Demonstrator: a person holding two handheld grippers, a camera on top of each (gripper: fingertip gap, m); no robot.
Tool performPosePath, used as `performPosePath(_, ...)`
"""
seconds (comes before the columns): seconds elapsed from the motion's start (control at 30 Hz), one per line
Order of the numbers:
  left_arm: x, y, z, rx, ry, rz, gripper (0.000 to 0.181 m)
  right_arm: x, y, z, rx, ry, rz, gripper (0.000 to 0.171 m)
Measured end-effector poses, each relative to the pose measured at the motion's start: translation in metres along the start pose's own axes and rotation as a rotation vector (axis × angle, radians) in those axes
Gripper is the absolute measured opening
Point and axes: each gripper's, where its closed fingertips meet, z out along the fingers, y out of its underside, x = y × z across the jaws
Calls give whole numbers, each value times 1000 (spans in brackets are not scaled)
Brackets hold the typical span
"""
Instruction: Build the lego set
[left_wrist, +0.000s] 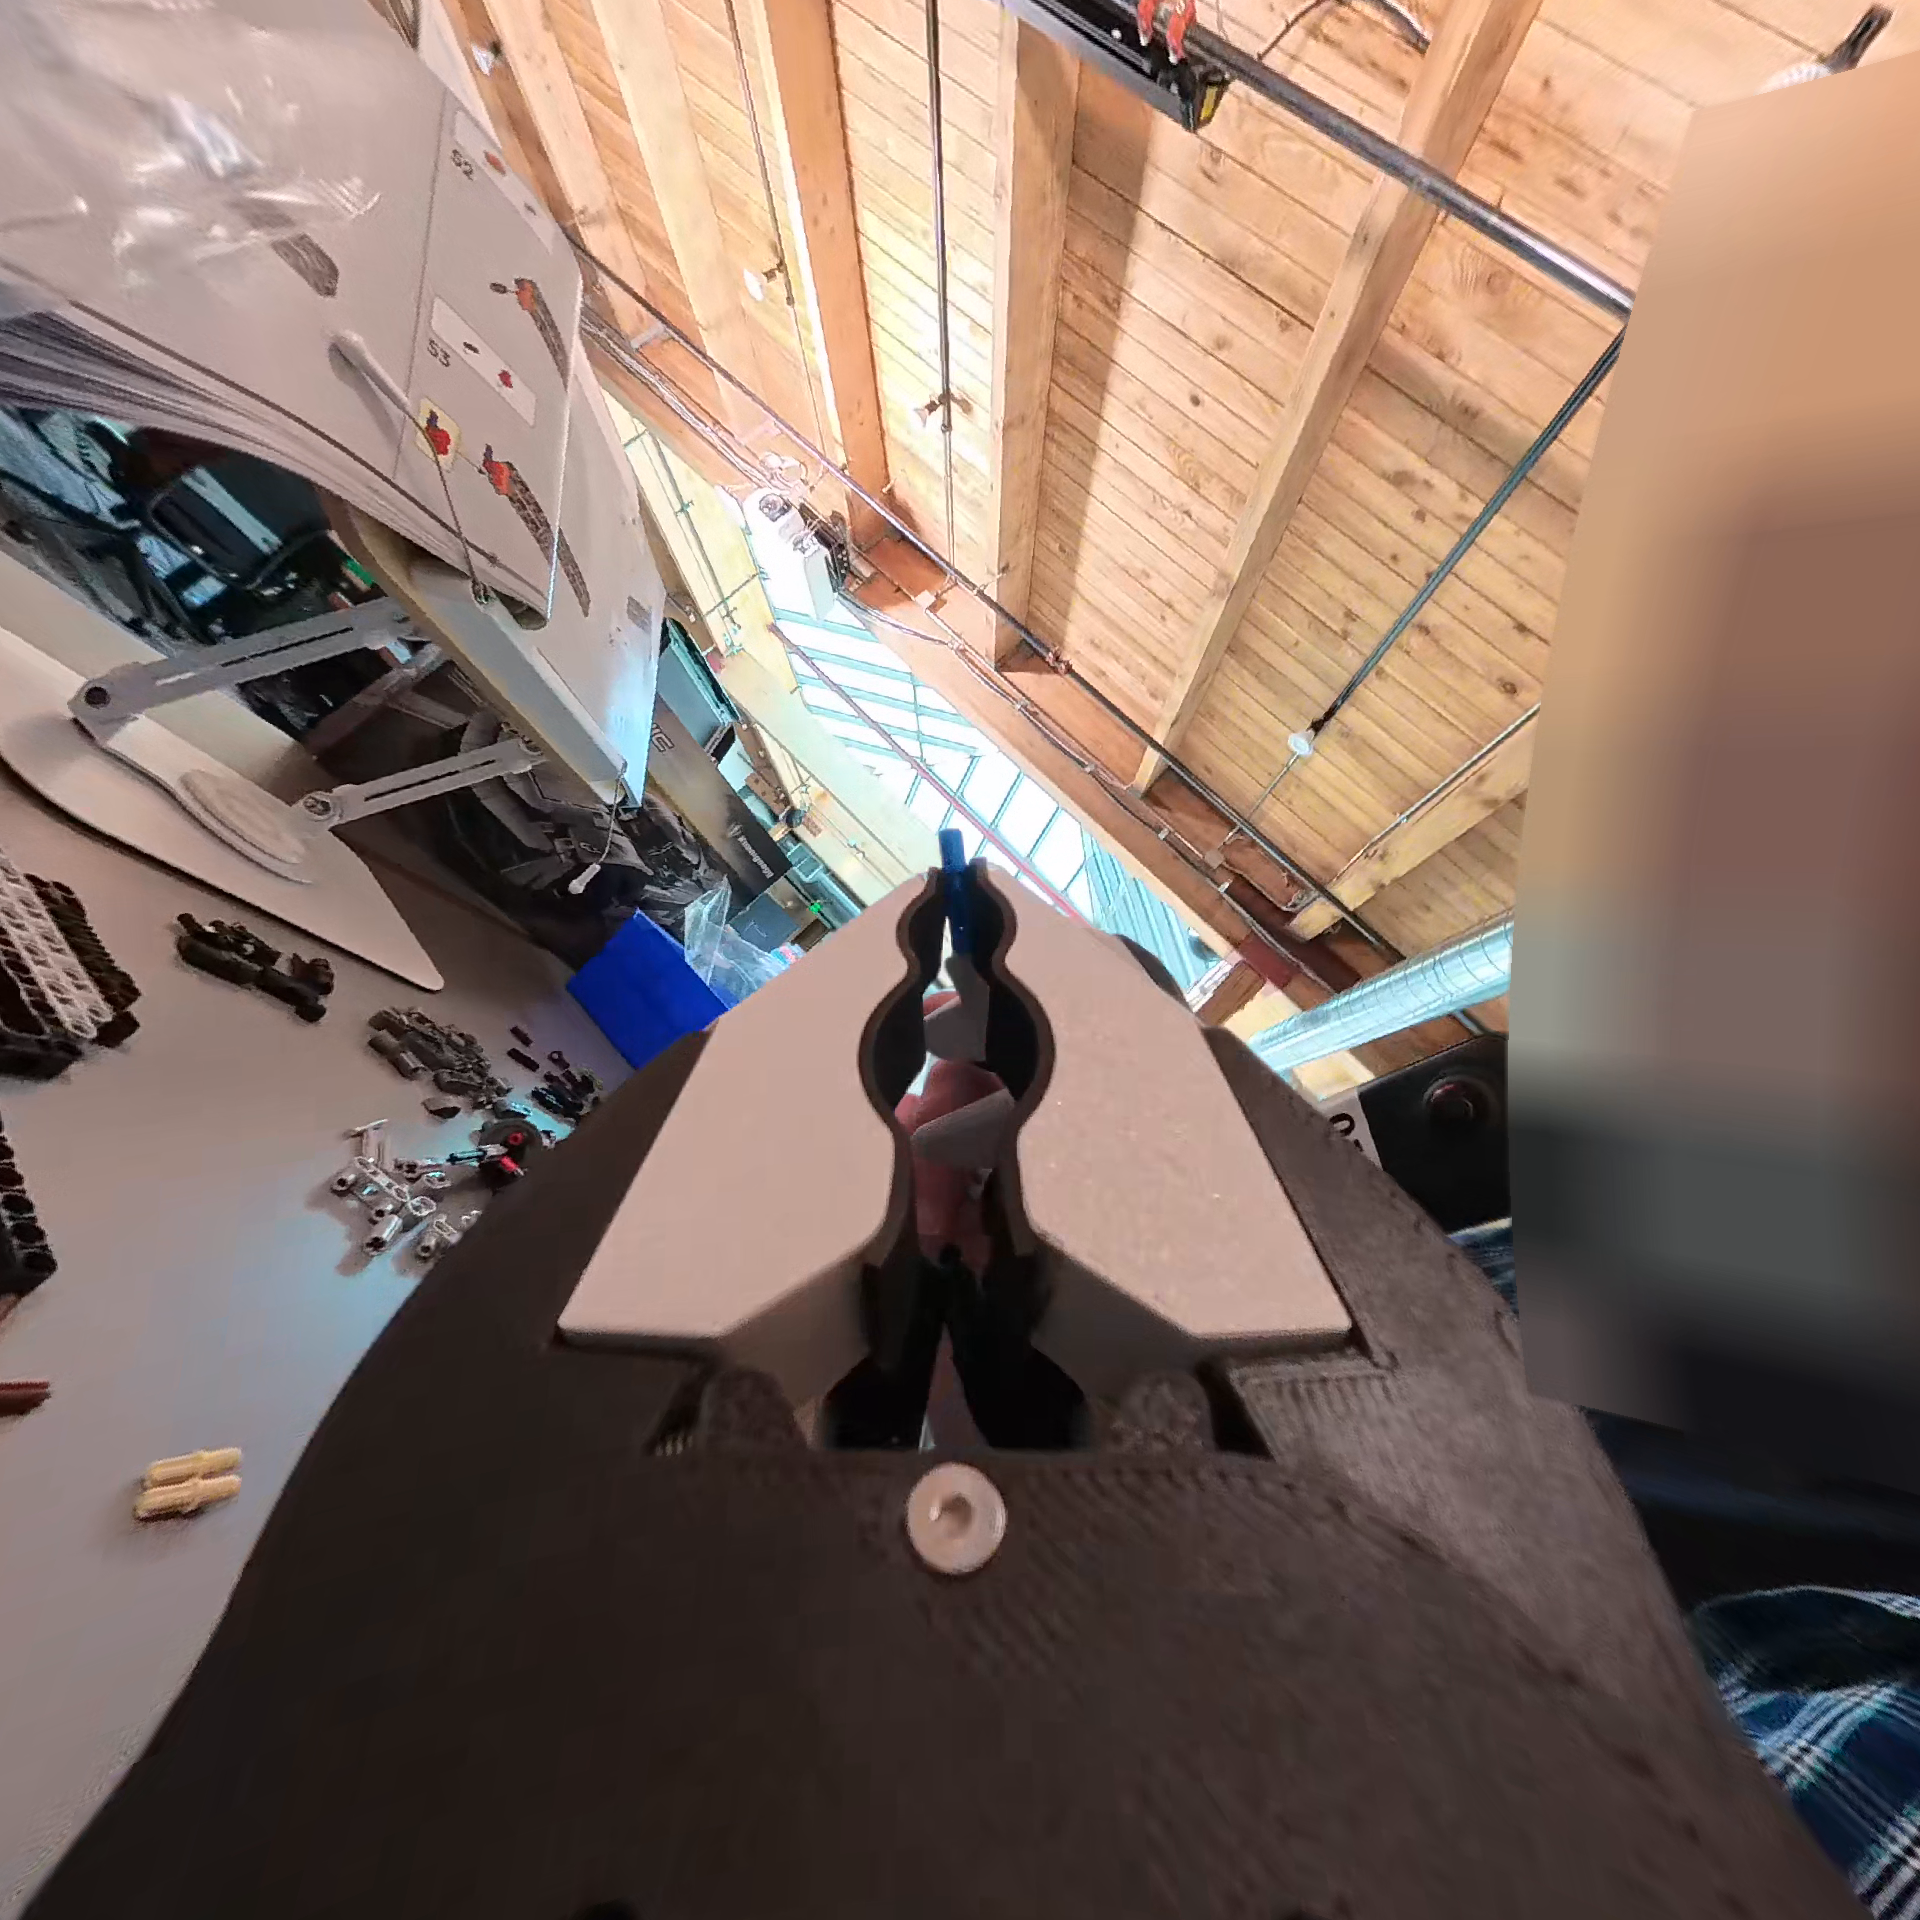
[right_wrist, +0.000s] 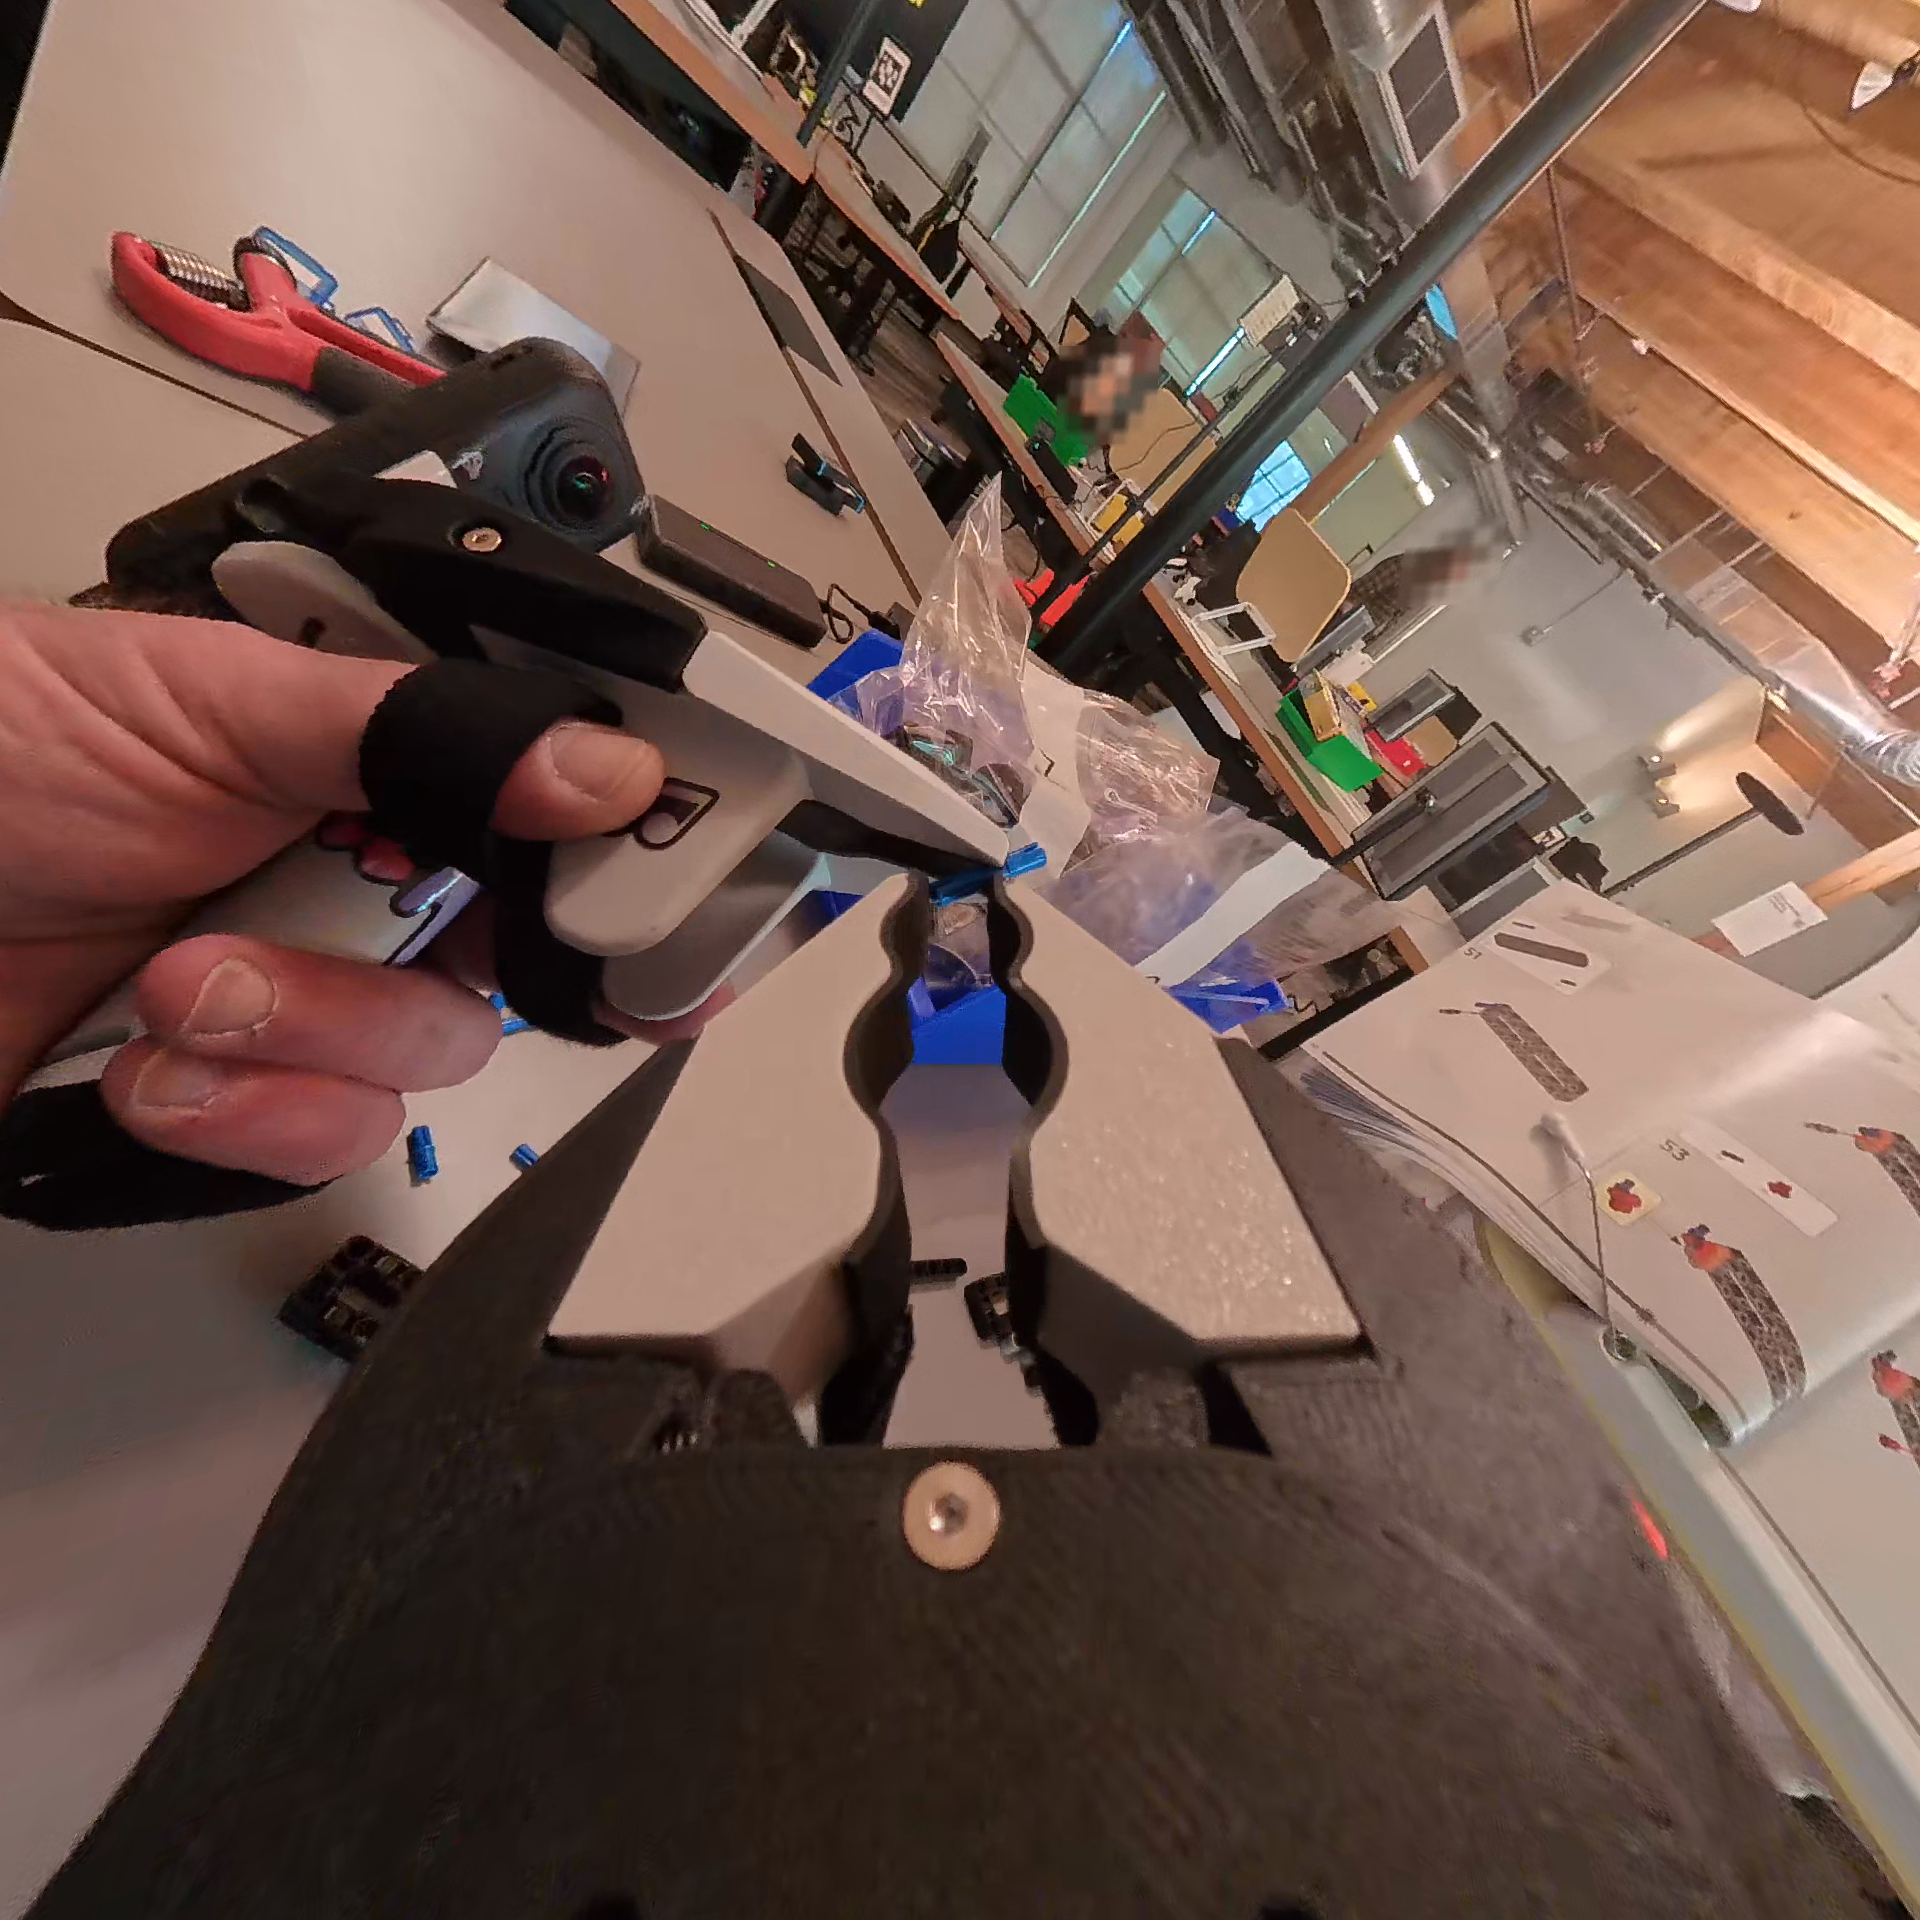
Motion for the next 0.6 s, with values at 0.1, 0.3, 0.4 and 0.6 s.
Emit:
performPosePath(0.1,-4,2,1,15,-14,-19,3,0,5,-1,-16,1,4,7)
performPosePath(0.3,-11,8,2,47,-32,-76,3,-1,16,-3,-16,-56,105,5)
performPosePath(0.4,-16,11,5,61,-42,-103,3,0,20,-4,-15,-59,130,4)
performPosePath(0.6,-17,10,11,77,-38,-124,3,6,23,-7,5,-74,188,2)
